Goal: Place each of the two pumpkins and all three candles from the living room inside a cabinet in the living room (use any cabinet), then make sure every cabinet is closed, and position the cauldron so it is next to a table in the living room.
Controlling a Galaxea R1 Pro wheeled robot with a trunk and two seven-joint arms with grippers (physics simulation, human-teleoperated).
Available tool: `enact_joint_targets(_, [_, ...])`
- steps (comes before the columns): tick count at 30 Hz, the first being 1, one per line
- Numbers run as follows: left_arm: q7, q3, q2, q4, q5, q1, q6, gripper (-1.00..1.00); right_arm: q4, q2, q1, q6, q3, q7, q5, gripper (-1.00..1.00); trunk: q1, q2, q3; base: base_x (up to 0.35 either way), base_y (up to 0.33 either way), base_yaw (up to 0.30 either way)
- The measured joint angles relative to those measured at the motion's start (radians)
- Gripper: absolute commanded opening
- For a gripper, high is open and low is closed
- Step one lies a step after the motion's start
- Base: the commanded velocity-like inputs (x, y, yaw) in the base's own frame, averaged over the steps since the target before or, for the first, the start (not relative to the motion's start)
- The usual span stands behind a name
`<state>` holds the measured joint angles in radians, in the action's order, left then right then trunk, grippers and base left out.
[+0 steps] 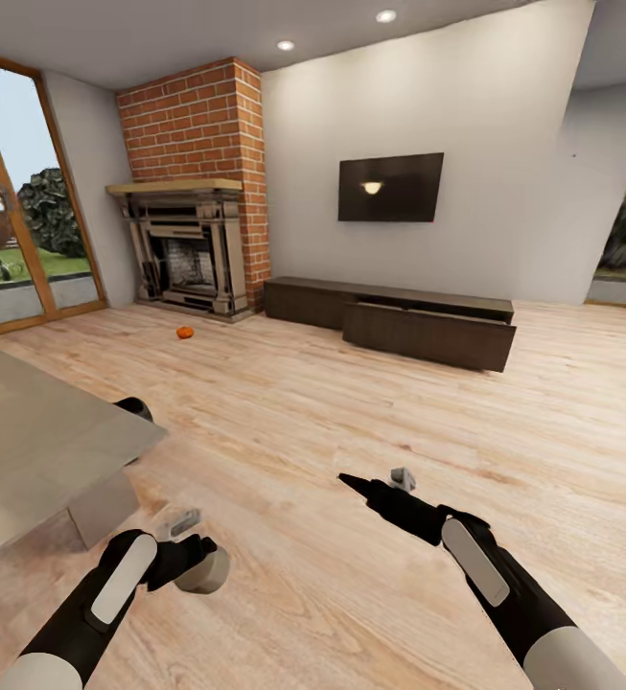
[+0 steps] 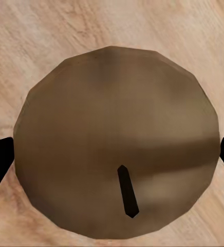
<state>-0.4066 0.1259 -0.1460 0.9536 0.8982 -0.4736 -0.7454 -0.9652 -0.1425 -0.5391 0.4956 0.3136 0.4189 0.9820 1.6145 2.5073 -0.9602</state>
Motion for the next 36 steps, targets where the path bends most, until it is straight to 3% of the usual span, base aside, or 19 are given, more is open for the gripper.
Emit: enact_joint_targets(36, [0.000,0.001,0.000,-0.001,0.000,0.000,0.000,-1.00,0.002,0.002,0.000,0.000,-0.013,-0.005,0.000,1.00,0.000,0.000,0.037,0.304,-0.146,-0.241])
